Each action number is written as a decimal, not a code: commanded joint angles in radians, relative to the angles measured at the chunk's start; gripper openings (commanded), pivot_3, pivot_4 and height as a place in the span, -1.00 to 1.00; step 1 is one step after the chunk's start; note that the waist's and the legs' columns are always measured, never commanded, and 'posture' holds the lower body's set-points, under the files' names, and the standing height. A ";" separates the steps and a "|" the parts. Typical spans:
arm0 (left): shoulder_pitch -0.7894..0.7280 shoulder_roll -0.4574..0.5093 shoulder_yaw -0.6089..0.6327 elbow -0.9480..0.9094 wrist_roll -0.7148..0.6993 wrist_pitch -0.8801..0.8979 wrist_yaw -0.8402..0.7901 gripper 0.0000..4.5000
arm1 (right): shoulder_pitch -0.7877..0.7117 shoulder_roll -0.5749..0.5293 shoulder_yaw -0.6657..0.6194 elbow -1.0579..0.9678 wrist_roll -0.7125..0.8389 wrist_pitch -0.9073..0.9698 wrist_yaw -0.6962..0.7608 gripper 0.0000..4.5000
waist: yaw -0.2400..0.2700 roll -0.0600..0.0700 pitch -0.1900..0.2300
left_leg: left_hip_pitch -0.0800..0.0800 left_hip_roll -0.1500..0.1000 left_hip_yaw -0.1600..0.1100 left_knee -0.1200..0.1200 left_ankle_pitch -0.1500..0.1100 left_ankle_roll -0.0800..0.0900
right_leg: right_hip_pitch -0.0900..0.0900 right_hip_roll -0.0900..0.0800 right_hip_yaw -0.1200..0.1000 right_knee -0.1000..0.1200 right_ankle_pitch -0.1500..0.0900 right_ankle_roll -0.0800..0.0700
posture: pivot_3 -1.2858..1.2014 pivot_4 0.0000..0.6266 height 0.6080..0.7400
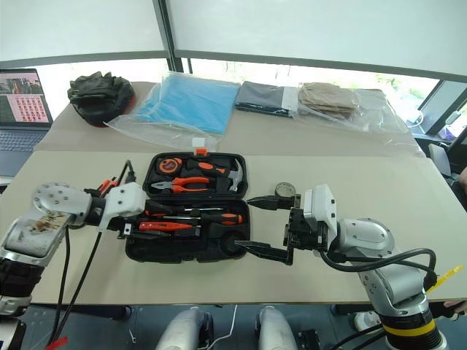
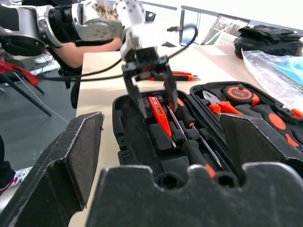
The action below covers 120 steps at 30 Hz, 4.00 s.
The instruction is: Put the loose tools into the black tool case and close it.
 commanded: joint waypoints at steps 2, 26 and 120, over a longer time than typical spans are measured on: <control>0.004 -0.039 0.101 0.044 -0.092 -0.043 0.033 0.16 | -0.024 -0.005 0.000 -0.014 0.019 0.010 0.004 1.00 | -0.001 0.000 0.000 | 0.000 0.000 0.000 0.000 0.000 0.000 | 0.000 0.000 0.000 0.000 0.000 0.000 | 0.03 -0.52 1.00; 0.130 -0.121 0.020 0.219 -0.019 -0.140 0.073 -0.97 | -0.058 0.000 0.032 -0.003 0.013 0.005 0.015 1.00 | -0.001 0.000 0.000 | 0.002 0.000 0.000 0.000 0.000 0.000 | 0.003 0.000 -0.001 0.000 0.000 0.000 | 0.03 -0.52 1.00; 0.213 0.122 -0.031 -0.108 -0.035 -0.072 -0.028 -0.23 | 0.131 -0.068 -0.026 -0.030 -0.072 -0.185 0.033 1.00 | -0.005 -0.006 -0.006 | 0.001 0.002 0.016 -0.004 -0.007 -0.001 | -0.009 0.002 0.015 -0.001 -0.001 0.001 | 0.03 -0.52 1.00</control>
